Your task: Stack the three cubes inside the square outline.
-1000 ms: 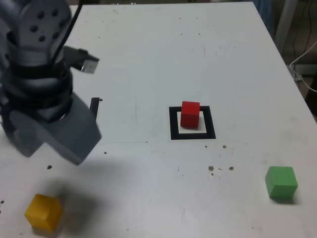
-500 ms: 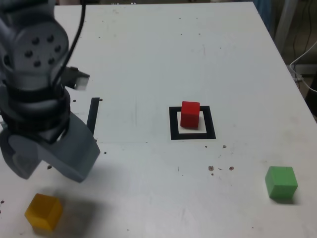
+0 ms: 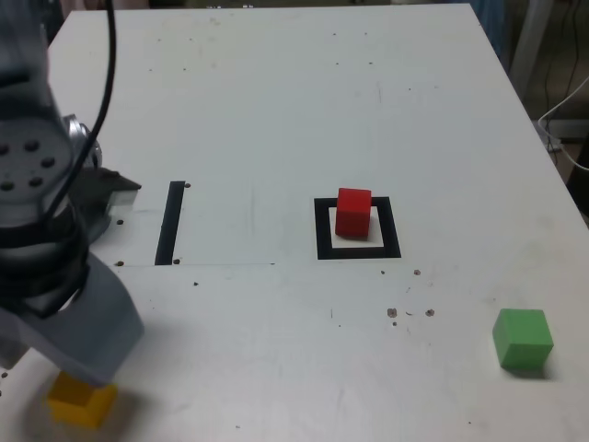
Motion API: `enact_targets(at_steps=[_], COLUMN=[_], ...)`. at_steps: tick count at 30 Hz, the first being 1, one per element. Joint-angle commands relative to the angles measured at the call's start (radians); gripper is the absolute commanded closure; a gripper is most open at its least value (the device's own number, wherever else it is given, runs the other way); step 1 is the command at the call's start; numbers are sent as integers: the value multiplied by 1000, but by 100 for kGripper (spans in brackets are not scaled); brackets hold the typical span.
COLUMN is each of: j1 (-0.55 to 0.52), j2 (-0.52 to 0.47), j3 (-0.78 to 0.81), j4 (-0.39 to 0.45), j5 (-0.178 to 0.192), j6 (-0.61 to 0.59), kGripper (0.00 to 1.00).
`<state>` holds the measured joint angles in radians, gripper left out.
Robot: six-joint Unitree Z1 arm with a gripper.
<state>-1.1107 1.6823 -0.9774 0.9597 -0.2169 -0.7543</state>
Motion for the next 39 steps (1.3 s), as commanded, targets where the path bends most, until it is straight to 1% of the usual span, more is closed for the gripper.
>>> enact_targets(at_steps=[1, 9, 17, 20, 24, 33, 39], j1=[-15, -28, -27, -22, -8, 9, 9], j2=[12, 65, 100, 102, 102, 93, 98], j3=[-4, -39, -26, -20, -16, -20, -33], j4=[-20, -80, -97, -95, -91, -95, -103], j5=[-4, -5, 1, 13, 27, 31, 22], j6=[-5, -7, -13, -19, -22, -16, -10], kGripper=[2, 8, 17, 23, 33, 50, 51])
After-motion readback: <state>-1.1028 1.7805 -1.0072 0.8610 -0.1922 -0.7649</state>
